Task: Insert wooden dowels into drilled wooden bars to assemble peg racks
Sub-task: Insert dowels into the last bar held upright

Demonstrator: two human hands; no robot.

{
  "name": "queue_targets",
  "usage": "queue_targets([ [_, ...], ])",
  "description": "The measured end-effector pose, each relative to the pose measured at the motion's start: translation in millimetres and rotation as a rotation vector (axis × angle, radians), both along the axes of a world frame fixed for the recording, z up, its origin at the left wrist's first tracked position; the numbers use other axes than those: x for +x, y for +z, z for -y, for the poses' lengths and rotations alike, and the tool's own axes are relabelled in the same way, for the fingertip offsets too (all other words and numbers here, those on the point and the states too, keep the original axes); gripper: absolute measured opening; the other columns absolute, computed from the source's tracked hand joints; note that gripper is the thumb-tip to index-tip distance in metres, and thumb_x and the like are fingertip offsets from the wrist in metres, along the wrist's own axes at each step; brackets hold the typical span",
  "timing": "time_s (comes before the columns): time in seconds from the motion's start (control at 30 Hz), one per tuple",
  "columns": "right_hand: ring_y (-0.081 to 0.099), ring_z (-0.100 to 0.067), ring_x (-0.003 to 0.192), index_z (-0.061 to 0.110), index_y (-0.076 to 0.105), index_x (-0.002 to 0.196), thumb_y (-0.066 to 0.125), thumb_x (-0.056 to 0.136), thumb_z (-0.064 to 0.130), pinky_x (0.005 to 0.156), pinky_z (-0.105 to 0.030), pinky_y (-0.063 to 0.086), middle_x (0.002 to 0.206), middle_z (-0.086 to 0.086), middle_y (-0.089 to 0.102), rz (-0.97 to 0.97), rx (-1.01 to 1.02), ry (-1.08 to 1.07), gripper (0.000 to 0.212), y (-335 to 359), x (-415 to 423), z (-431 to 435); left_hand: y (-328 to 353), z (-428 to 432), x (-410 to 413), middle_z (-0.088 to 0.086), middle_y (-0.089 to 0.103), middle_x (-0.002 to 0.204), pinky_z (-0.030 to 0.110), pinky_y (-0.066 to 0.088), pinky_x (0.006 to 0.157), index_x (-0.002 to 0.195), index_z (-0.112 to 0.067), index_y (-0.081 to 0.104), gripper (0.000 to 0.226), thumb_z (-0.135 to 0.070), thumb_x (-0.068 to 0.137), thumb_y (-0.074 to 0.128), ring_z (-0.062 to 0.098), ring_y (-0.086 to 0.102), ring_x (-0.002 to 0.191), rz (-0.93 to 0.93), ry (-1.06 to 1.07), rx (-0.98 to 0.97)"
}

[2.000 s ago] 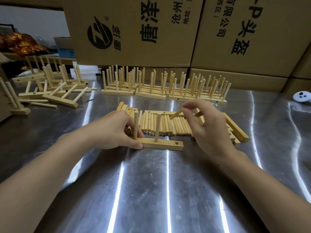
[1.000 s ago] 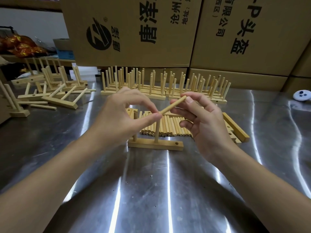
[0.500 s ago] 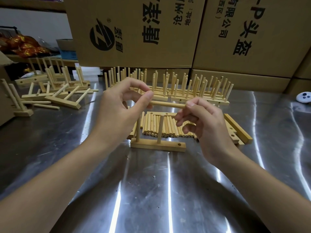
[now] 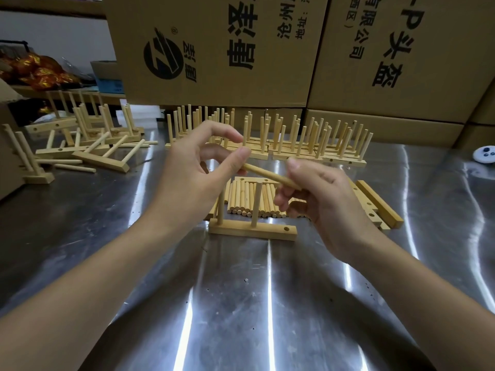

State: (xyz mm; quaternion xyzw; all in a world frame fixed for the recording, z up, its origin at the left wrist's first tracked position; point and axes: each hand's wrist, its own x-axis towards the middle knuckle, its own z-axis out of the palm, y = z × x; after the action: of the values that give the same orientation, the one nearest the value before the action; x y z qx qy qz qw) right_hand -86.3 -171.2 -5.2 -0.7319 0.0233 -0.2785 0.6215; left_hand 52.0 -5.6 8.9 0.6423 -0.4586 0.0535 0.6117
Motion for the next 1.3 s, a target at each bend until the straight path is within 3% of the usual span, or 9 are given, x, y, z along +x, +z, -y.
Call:
queue_targets([
  [0.2, 0.067, -0.018, 0.082, 0.024, 0.081, 0.108, 0.073, 0.099, 0.033, 0.073, -0.023, 0.052, 0.089, -0.002, 0.074, -0.066, -0.278, 0.111, 0.015, 5, -2, 3, 3, 0, -11, -0.011, 0.080, 0.087, 0.021, 0.044, 0.052, 0.117, -0.023, 0.063, 0.036, -0.043, 0.090, 0.077, 0.024, 0.072, 0.067, 0.059, -0.048, -0.003],
  [0.33, 0.065, -0.005, 0.071, 0.017, 0.075, 0.102, 0.070, 0.101, 0.023, 0.065, -0.013, 0.048, 0.079, 0.001, 0.072, -0.021, -0.320, 0.009, 0.009, 5, -3, 18, 8, -3, -1, -0.009, 0.077, 0.102, 0.031, 0.056, 0.083, 0.127, -0.026, 0.060, 0.041, -0.058, 0.102, 0.058, 0.006, 0.073, 0.100, 0.001, -0.059, 0.006],
  [0.4, 0.065, -0.005, 0.068, 0.017, 0.072, 0.096, 0.065, 0.098, 0.019, 0.061, -0.013, 0.047, 0.076, 0.001, 0.072, -0.042, -0.332, -0.069, 0.007, 3, -6, 30, 13, -10, 18, -0.010, 0.075, 0.109, 0.022, 0.049, 0.088, 0.138, -0.032, 0.055, 0.059, -0.069, 0.092, 0.055, -0.002, 0.068, 0.105, -0.044, -0.098, 0.134],
  [0.5, 0.069, -0.011, 0.069, 0.020, 0.071, 0.090, 0.064, 0.091, 0.019, 0.062, -0.015, 0.050, 0.075, 0.000, 0.074, -0.131, -0.425, -0.122, 0.008, 1, -12, 44, 10, -22, 42, -0.027, 0.068, 0.113, 0.027, 0.046, 0.089, 0.141, -0.051, 0.051, 0.079, -0.083, 0.070, 0.066, -0.011, 0.063, 0.103, 0.042, -0.146, 0.558],
  [0.6, 0.071, -0.010, 0.070, 0.023, 0.073, 0.088, 0.066, 0.093, 0.017, 0.063, -0.017, 0.052, 0.077, 0.001, 0.075, -0.189, -0.476, -0.103, 0.010, -4, -12, 48, -2, -23, 51, -0.031, 0.068, 0.106, 0.028, 0.044, 0.084, 0.121, -0.044, 0.070, 0.068, -0.078, 0.065, 0.085, -0.012, 0.061, 0.098, 0.081, -0.179, 0.790],
  [0.77, 0.075, -0.015, 0.078, 0.020, 0.074, 0.093, 0.068, 0.099, 0.013, 0.077, -0.032, 0.061, 0.080, 0.001, 0.077, -0.251, -0.598, -0.122, 0.011, -6, -12, 47, -23, -12, 53, -0.022, 0.075, 0.103, 0.029, 0.051, 0.087, 0.094, -0.047, 0.082, 0.028, -0.059, 0.071, 0.093, -0.004, 0.065, 0.097, 0.097, -0.192, 0.899],
  [0.93, 0.068, -0.005, 0.067, 0.027, 0.072, 0.085, 0.067, 0.099, 0.018, 0.062, -0.013, 0.045, 0.071, 0.013, 0.073, -0.277, -0.818, -0.113, 0.017, 5, -12, 39, -30, -8, 56, -0.022, 0.077, 0.093, 0.028, 0.045, 0.078, 0.089, -0.049, 0.083, 0.016, -0.052, 0.076, 0.092, -0.007, 0.062, 0.094, 0.095, -0.194, 0.878],
  [1.03, 0.066, -0.002, 0.067, 0.028, 0.071, 0.083, 0.068, 0.099, 0.021, 0.062, -0.012, 0.044, 0.071, 0.017, 0.073, -0.299, -0.897, -0.115, 0.018, 12, -10, 36, -30, -8, 57, -0.021, 0.077, 0.093, 0.029, 0.044, 0.078, 0.089, -0.049, 0.083, 0.016, -0.052, 0.076, 0.092, -0.007, 0.062, 0.093, 0.087, -0.202, 0.873],
  [1.3, 0.070, 0.002, 0.063, 0.018, 0.068, 0.084, 0.067, 0.100, 0.017, 0.057, -0.009, 0.046, 0.072, 0.013, 0.077, -0.382, -0.784, -0.108, 0.016, 13, -13, 44, -33, -8, 59, -0.021, 0.076, 0.089, 0.023, 0.043, 0.071, 0.088, -0.052, 0.082, 0.017, -0.053, 0.074, 0.092, -0.007, 0.062, 0.089, 0.105, -0.192, 0.846],
])
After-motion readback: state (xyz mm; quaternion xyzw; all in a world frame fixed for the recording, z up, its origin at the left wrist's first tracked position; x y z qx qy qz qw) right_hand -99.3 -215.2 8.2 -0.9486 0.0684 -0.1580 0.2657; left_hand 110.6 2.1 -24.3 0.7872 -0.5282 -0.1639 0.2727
